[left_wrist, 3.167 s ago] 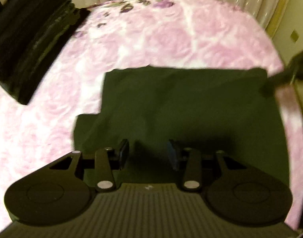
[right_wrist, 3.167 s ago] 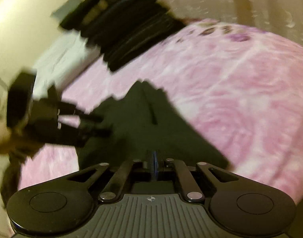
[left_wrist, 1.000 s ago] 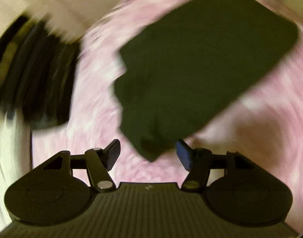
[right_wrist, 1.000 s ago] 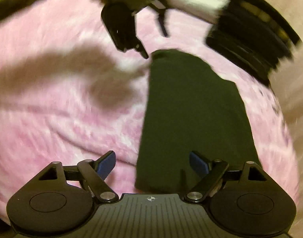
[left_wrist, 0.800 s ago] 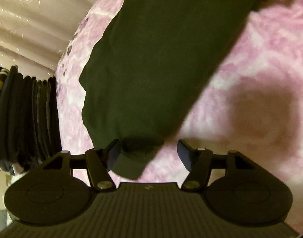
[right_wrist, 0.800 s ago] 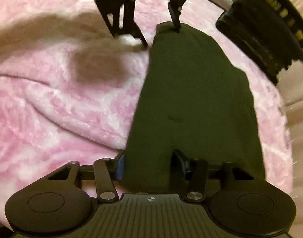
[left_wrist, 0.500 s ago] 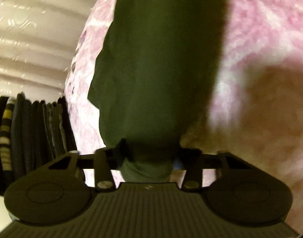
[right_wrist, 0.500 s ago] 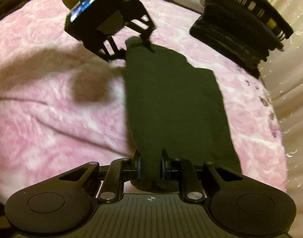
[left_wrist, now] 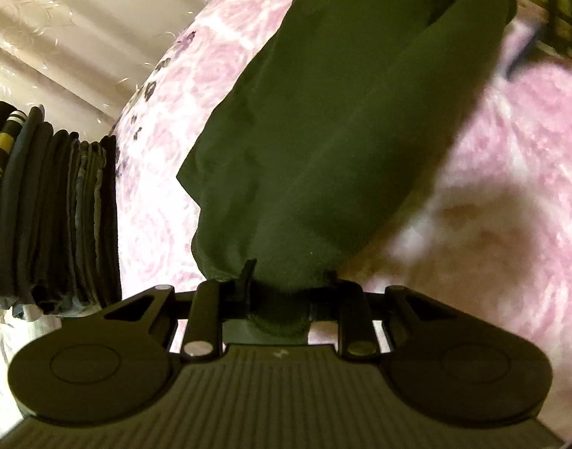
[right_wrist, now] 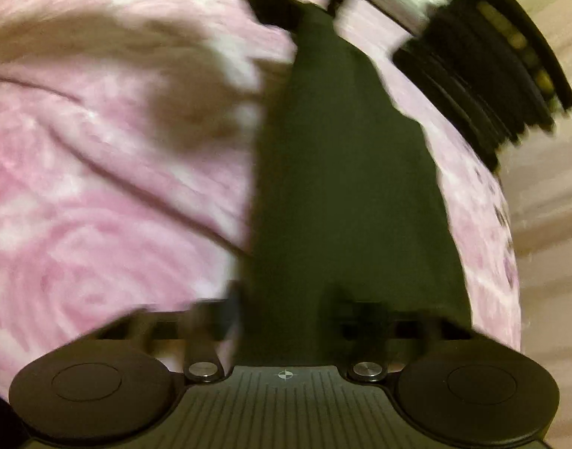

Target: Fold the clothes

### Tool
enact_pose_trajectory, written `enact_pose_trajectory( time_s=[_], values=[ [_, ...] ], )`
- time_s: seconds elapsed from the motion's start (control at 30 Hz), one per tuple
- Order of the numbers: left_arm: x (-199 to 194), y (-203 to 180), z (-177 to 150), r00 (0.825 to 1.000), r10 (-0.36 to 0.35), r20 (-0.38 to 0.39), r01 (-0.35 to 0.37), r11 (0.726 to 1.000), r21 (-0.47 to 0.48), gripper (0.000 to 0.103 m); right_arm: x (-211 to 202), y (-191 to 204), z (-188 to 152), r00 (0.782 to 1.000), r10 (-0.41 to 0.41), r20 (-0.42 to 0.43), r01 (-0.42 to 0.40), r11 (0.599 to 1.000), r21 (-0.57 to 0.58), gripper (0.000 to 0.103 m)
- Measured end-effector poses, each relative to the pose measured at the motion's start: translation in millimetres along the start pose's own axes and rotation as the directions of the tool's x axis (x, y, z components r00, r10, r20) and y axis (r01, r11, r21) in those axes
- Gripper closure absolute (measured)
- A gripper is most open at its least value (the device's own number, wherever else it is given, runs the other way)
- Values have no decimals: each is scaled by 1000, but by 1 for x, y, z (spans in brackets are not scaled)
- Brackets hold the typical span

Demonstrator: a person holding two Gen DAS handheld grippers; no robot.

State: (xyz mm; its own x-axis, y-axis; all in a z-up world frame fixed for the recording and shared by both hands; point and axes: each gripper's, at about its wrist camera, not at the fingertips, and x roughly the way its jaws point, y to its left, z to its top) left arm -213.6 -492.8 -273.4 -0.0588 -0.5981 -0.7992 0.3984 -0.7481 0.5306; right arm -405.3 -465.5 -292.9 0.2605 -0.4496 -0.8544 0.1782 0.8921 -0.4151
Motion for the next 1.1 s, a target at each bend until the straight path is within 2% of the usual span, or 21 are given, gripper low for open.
enact_pose_trajectory(
  time_s=[0.13, 0.23, 0.3, 0.43, 0.53, 0.6, 0.73, 0.87, 0.93, 0.97, 1.0, 1.03, 1.07, 1.1],
  values=[
    [-20, -10, 5, 1000, 1, -4, -1, 1000, 0, 84, -29, -41, 12, 999, 23, 47, -22, 1000, -16, 86],
    [-44, -3, 5, 999, 51, -8, -52, 998, -45, 84, -52, -71, 22, 995, 36, 88, -32, 999, -39, 86],
    [-61, 7, 2, 996, 89, -26, -90, 994, -69, 84, -63, -89, 38, 990, 15, 144, -2, 996, -94, 86],
    [-112, 31, -10, 976, 198, -87, -205, 975, -84, 84, -85, -115, 80, 956, -35, 291, 92, 979, -184, 86],
    [-160, 32, -18, 951, 276, -142, -291, 952, -95, 85, -108, -104, 96, 923, -18, 384, 119, 963, -241, 86],
    [-195, 14, -21, 942, 285, -180, -308, 944, -118, 85, -118, -81, 91, 912, 40, 409, 91, 951, -294, 86],
    [-244, -70, -14, 938, 218, -271, -276, 941, -198, 84, -125, -17, 53, 891, 209, 403, -22, 907, -421, 86],
    [-235, -181, 5, 927, 49, -371, -195, 910, -367, 83, -93, 42, -5, 873, 394, 289, -186, 815, -548, 86],
    [-219, -235, 19, 911, -34, -411, -159, 891, -426, 80, -79, 60, -31, 872, 429, 235, -203, 755, -624, 80],
    [-206, -261, 27, 900, -72, -430, -142, 884, -445, 78, -75, 64, -42, 874, 437, 214, -206, 730, -651, 68],
    [-194, -286, 36, 888, -106, -448, -127, 878, -461, 75, -76, 61, -49, 875, 442, 198, -218, 725, -654, 47],
    [-189, -304, 47, 874, -108, -474, -131, 886, -444, 73, -77, 54, -54, 875, 447, 184, -236, 727, -644, 36],
    [-191, -312, 56, 866, -114, -486, -139, 881, -453, 72, -79, 47, -60, 875, 453, 170, -254, 730, -635, 26],
    [-198, -310, 59, 865, -130, -484, -154, 850, -503, 69, -80, 37, -62, 878, 453, 156, -276, 745, -608, 26]
  ],
)
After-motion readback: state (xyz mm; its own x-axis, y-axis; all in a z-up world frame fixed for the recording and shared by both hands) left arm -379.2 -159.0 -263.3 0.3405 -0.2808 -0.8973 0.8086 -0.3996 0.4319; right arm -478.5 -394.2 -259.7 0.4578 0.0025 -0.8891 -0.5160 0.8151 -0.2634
